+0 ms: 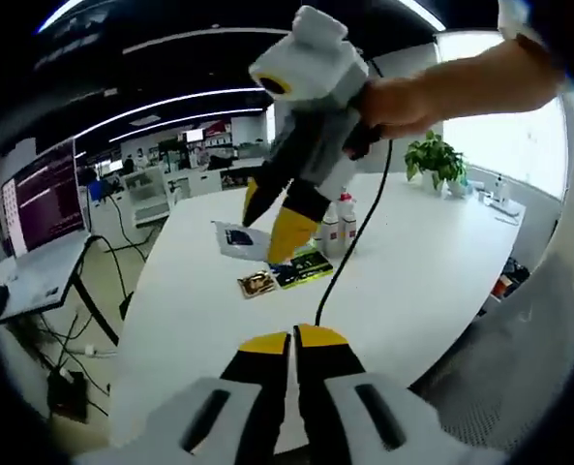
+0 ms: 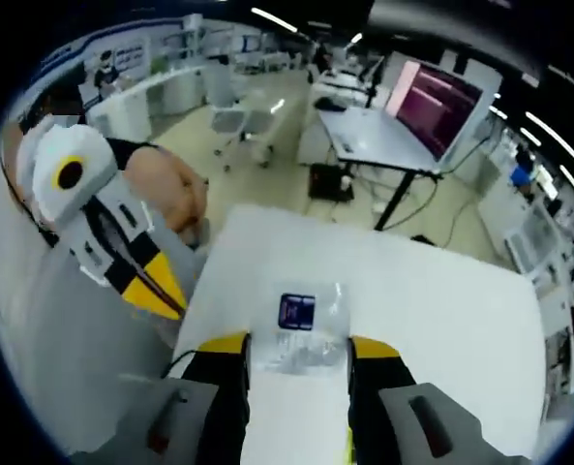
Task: Arrange the skincare products in the storage area until every visible bottle or jar stands upright without overlapping.
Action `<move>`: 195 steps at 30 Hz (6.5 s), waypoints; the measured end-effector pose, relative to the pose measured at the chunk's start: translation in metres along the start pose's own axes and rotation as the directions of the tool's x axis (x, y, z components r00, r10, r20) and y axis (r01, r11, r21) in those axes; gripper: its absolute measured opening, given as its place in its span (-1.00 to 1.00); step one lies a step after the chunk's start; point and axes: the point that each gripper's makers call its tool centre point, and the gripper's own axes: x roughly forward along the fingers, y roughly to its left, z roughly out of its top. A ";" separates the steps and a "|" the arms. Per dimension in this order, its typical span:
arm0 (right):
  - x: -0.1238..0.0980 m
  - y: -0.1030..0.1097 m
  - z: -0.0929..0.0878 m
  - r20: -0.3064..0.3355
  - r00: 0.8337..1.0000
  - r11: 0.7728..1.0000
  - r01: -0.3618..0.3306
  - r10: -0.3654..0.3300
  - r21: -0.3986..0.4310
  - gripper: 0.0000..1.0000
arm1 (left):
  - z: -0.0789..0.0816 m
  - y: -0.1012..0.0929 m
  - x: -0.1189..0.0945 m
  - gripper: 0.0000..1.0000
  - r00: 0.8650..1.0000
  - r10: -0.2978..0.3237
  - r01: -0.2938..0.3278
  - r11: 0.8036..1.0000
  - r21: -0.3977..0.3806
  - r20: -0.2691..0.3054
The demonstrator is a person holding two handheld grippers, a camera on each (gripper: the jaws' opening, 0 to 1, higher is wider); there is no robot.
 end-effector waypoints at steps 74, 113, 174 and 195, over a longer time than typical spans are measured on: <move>-0.072 0.134 0.019 0.751 0.653 0.340 -0.733 0.104 0.590 -1.00 | 0.069 -0.036 -0.047 -1.00 0.855 -0.376 0.503 0.771 -0.391 0.358; -0.053 0.102 0.040 0.781 0.623 0.328 -0.731 -0.038 0.599 -1.00 | 0.061 -0.021 -0.038 -1.00 0.901 -0.301 0.422 0.772 -0.475 0.312; 0.027 -0.094 -0.030 0.417 0.836 0.092 -0.413 -0.356 0.906 -1.00 | -0.020 -0.025 0.007 -0.84 0.988 -0.104 0.110 0.993 0.048 -0.111; 0.105 -0.158 -0.094 0.129 0.924 -0.051 -0.158 -0.359 0.986 -1.00 | -0.040 -0.010 0.008 -1.00 0.979 -0.044 0.055 0.997 0.051 -0.199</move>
